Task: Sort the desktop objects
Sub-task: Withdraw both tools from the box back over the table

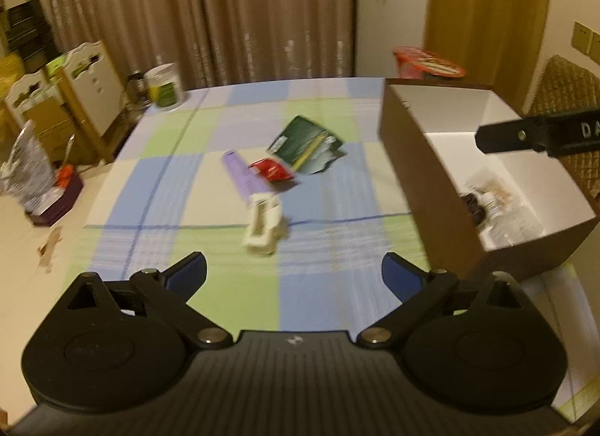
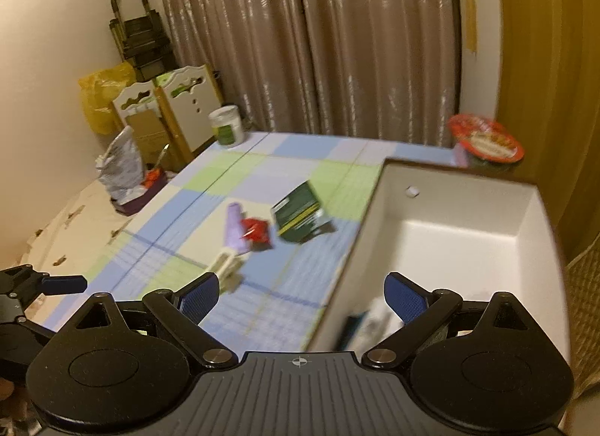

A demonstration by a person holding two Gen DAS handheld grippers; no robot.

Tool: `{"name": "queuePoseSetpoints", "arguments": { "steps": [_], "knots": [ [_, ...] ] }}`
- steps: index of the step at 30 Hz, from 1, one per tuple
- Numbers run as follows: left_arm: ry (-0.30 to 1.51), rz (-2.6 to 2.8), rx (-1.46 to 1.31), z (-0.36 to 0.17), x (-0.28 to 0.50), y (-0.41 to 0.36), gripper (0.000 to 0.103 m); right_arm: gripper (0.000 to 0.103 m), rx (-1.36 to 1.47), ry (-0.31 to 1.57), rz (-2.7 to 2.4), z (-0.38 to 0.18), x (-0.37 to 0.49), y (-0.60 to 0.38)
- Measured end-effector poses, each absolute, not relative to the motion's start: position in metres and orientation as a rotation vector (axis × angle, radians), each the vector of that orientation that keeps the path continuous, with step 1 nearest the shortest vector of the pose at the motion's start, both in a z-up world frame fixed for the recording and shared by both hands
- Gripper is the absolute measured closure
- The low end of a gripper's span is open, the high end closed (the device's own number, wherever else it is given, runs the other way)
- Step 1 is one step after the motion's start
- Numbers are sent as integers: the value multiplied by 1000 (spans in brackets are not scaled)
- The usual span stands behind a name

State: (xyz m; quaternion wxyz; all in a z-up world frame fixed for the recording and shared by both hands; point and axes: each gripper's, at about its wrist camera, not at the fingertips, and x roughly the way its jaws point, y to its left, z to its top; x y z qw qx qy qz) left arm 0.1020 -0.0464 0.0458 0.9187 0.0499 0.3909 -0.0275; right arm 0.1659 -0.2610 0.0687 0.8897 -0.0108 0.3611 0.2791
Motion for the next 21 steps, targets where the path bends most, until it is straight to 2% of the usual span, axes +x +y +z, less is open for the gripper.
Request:
{"name": "queuePoseSetpoints", "arguments": {
  "steps": [12,21],
  "knots": [
    [797,-68,96,42,50,12,4,6,-37,782,557,61,104,-216],
    [781,-71,93,47,45,30,4,6,-62,782,584,61,96,-193]
  ]
}}
